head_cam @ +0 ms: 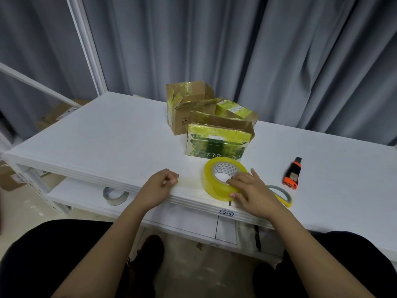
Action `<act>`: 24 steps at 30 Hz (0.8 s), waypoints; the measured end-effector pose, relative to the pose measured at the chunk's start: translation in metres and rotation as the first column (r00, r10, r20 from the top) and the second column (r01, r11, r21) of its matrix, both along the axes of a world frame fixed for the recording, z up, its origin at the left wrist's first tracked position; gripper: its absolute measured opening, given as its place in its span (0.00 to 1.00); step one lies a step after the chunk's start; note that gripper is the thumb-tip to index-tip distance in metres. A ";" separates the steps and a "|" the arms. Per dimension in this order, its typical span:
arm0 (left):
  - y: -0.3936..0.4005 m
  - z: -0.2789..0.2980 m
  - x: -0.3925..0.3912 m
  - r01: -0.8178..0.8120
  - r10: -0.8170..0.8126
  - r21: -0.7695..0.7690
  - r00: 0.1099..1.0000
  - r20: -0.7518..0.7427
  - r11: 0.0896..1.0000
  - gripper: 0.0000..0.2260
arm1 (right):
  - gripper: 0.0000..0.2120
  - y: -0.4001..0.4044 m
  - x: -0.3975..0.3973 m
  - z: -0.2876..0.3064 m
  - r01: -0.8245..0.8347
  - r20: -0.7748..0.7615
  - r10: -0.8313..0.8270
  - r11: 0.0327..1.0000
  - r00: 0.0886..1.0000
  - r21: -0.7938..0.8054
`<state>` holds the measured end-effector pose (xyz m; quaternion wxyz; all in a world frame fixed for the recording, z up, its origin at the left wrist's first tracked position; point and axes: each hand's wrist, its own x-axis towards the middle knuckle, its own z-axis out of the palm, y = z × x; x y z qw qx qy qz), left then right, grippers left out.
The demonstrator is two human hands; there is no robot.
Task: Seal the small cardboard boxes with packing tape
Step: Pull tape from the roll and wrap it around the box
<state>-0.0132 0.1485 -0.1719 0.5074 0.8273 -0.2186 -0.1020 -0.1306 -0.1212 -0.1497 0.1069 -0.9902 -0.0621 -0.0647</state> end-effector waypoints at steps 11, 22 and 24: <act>-0.009 -0.001 -0.008 -0.044 0.044 -0.035 0.999 0.002 0.998 0.08 | 0.25 0.018 0.005 0.002 0.119 -0.061 -0.125 0.989 0.990 -0.090; 0.025 -0.010 -0.038 -0.058 0.058 -0.007 0.998 0.025 0.998 0.06 | 0.19 0.040 0.000 -0.002 0.022 0.062 -0.026 0.998 0.998 0.061; 0.025 -0.012 -0.047 -0.068 0.068 -0.014 0.998 -0.005 0.998 0.07 | 0.19 0.036 -0.005 -0.002 -0.026 0.012 0.025 0.989 1.000 0.146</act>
